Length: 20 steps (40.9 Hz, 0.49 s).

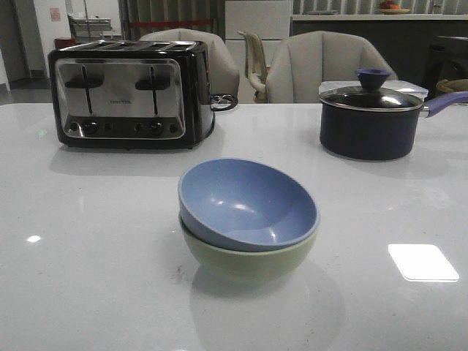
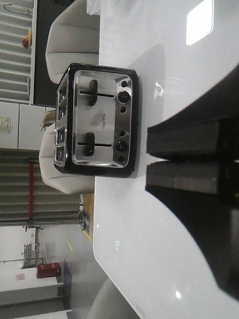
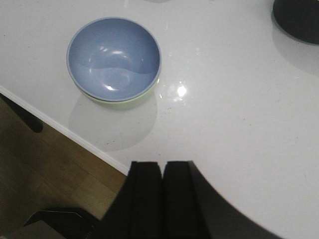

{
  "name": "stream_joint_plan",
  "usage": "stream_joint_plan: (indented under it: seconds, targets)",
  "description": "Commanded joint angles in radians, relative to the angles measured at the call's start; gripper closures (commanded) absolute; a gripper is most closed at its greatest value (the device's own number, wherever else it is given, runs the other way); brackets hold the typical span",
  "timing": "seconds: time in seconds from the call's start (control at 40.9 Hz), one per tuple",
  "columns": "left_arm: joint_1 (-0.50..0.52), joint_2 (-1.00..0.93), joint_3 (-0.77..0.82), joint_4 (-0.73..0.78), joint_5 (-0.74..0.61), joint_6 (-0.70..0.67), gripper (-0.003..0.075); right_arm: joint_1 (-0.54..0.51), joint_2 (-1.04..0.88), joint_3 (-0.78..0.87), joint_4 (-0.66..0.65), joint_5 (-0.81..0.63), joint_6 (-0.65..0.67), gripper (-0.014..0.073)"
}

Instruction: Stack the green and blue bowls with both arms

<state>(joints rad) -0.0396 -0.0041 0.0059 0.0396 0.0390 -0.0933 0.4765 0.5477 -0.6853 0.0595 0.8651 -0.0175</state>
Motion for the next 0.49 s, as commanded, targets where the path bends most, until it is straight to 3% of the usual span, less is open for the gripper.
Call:
stream_joint_plan:
  seconds: [0.0, 0.465]
  targets:
    - [0.003, -0.020, 0.019, -0.007, -0.090, -0.011, 0.0619, -0.002, 0.001, -0.028, -0.005, -0.062, -0.009, 0.0559]
    - [0.003, -0.020, 0.019, -0.007, -0.090, -0.011, 0.0619, -0.001, -0.026, -0.012, -0.007, -0.074, -0.009, 0.0559]
